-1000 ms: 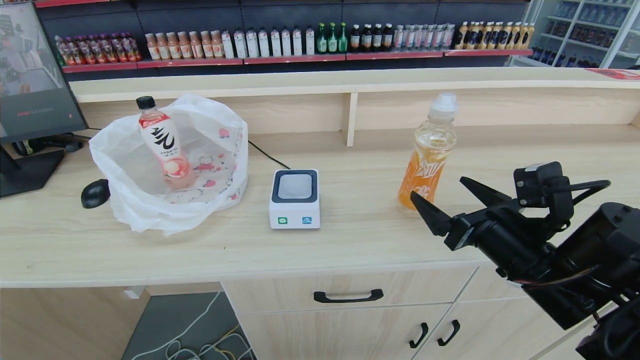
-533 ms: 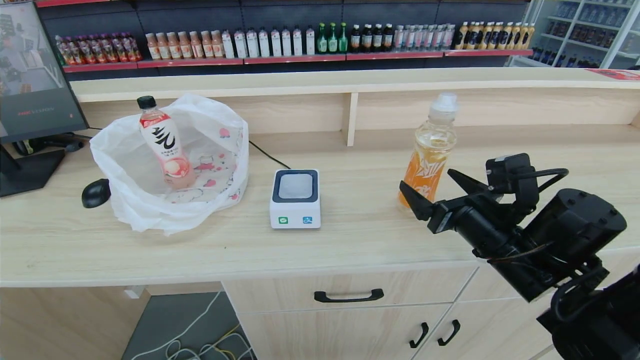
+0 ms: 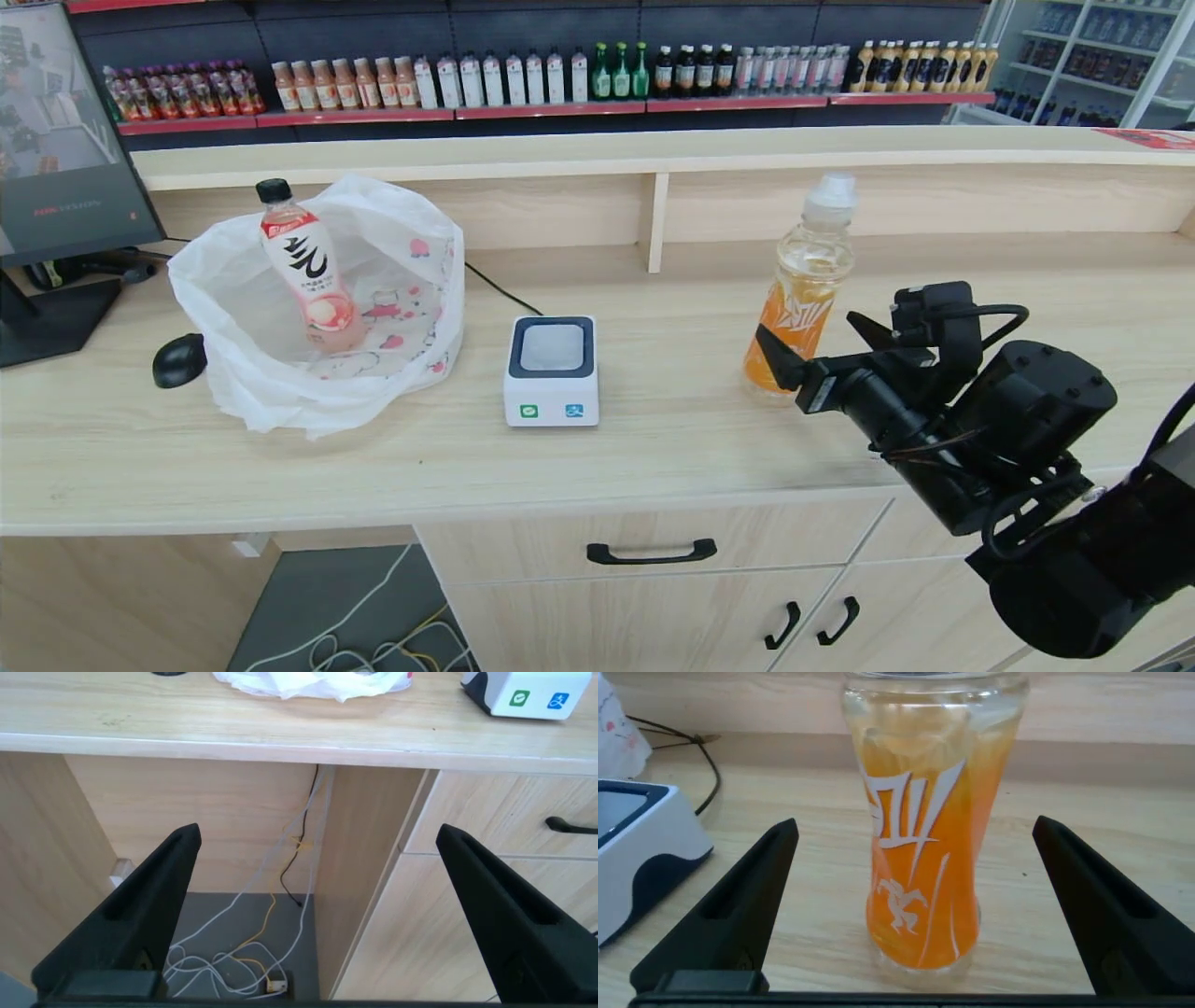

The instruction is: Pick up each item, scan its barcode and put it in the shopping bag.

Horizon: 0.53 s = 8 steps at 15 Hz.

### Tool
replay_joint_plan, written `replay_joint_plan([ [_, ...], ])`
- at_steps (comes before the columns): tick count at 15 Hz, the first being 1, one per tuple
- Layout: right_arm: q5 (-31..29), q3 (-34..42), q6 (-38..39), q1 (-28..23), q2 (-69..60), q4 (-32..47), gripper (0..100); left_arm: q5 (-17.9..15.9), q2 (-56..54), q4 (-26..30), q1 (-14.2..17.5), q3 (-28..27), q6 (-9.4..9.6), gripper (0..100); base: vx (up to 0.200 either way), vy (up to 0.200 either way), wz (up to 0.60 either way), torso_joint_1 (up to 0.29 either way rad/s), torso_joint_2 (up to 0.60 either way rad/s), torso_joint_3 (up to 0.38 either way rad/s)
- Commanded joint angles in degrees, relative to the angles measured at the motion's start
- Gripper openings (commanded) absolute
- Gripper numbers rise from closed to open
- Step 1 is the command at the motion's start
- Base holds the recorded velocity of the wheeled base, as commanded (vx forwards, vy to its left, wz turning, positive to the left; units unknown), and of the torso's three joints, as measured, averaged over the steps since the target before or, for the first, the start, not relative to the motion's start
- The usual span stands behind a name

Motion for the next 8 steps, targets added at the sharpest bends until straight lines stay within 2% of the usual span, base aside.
replay_joint_plan([
  [1,0.1,-1.5,0.0,-0.2,1.0,-0.1,100,-0.1,0.0,0.0,0.0,0.0,0.00,100,0.000,0.000,0.00,0.000,0.00,0.000],
  [8,0.1,-7.0,0.1,-3.1,3.8,-0.1,100,0.0,0.0,0.0,0.0,0.0,0.00,100,0.000,0.000,0.00,0.000,0.00,0.000],
])
